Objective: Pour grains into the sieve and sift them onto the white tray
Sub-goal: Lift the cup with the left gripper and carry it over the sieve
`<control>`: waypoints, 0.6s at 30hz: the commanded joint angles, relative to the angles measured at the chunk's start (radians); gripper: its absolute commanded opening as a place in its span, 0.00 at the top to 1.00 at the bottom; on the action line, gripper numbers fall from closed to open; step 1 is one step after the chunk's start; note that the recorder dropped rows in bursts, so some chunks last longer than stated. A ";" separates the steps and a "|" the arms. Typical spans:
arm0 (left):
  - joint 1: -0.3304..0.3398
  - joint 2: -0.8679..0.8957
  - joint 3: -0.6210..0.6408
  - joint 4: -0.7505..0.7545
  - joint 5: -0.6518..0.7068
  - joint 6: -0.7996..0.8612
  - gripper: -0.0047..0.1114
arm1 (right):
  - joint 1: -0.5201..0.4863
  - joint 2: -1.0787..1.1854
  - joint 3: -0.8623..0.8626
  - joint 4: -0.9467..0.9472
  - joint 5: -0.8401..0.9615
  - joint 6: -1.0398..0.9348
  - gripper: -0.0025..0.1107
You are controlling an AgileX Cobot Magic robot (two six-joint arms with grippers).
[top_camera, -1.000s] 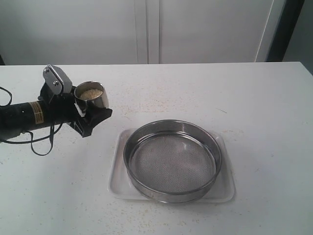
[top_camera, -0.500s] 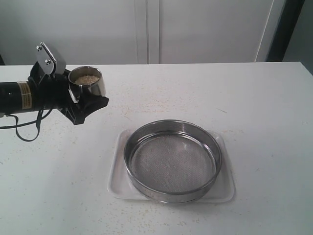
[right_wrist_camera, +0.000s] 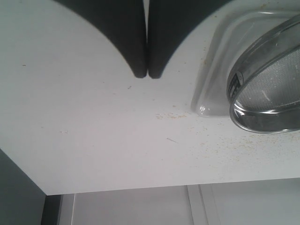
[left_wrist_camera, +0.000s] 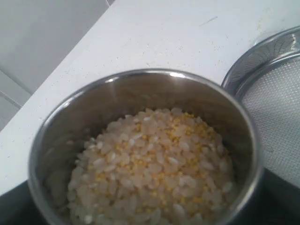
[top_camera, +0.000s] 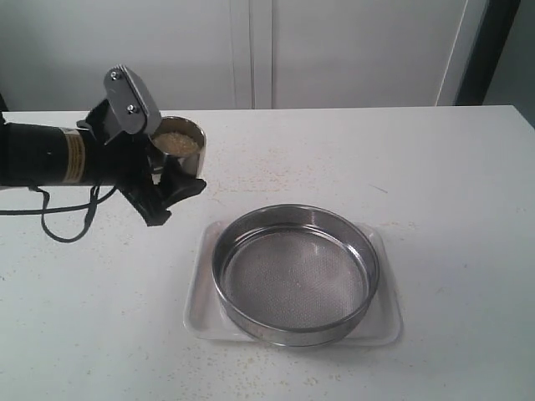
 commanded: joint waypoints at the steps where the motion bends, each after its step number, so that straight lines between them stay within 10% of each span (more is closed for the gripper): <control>1: -0.074 -0.019 -0.001 -0.005 0.110 -0.008 0.96 | -0.006 -0.004 0.005 -0.002 -0.008 -0.002 0.98; 18: -0.203 -0.019 -0.001 -0.005 0.226 0.053 0.96 | -0.006 -0.004 0.005 -0.002 -0.008 -0.002 0.98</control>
